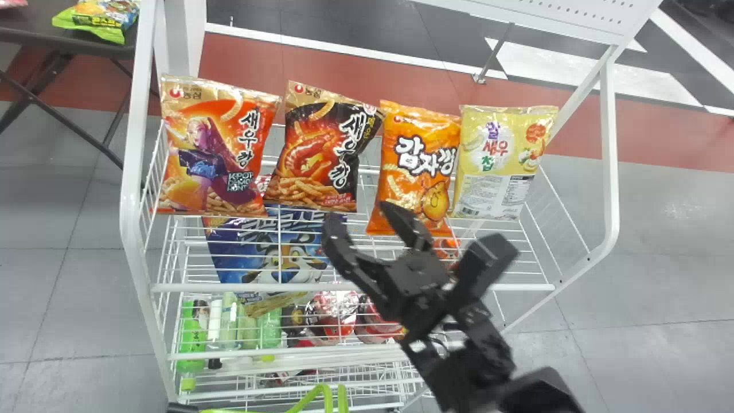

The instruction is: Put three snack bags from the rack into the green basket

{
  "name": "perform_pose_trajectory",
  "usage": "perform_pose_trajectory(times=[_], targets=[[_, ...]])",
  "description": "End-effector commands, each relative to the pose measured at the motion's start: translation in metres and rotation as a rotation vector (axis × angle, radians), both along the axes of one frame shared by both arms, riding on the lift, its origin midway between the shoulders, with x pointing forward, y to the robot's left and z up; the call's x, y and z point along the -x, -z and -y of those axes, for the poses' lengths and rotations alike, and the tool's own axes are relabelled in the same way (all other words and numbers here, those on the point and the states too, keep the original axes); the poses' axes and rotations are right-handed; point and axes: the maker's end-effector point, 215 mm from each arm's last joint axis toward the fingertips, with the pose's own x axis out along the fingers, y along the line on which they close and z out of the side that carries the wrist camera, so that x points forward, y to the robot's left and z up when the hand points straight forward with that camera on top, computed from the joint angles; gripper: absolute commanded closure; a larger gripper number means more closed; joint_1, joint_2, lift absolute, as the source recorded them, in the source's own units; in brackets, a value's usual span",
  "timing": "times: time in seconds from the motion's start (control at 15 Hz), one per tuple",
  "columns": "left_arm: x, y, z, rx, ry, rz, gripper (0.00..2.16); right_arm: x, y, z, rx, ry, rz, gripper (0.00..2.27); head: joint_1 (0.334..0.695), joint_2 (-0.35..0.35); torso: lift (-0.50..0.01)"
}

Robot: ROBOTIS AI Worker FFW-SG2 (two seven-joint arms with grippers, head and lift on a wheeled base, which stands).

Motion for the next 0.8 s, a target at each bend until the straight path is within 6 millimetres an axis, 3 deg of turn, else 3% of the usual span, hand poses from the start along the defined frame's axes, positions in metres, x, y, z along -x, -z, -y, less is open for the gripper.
perform_pose_trajectory(times=[0.0,0.2,0.47,0.73], targets=[[0.0,0.001,0.004,-0.005,0.011,0.011,1.47,-0.023,0.007,-0.048,0.008,-0.076,0.021,0.19,0.695,-0.35,0.0],[-0.004,0.006,0.009,-0.009,0.038,0.003,1.47,-0.058,0.005,-0.071,0.012,-0.096,0.034,0.19,0.695,-0.349,0.0],[-0.007,0.007,0.009,-0.007,0.038,0.001,1.47,-0.108,0.02,-0.101,0.041,-0.116,-0.016,0.19,0.695,-0.268,0.0],[-0.015,0.007,0.007,-0.011,0.032,0.015,1.47,-0.126,0.039,-0.119,0.024,-0.18,-0.067,0.28,0.695,-0.211,0.0]])
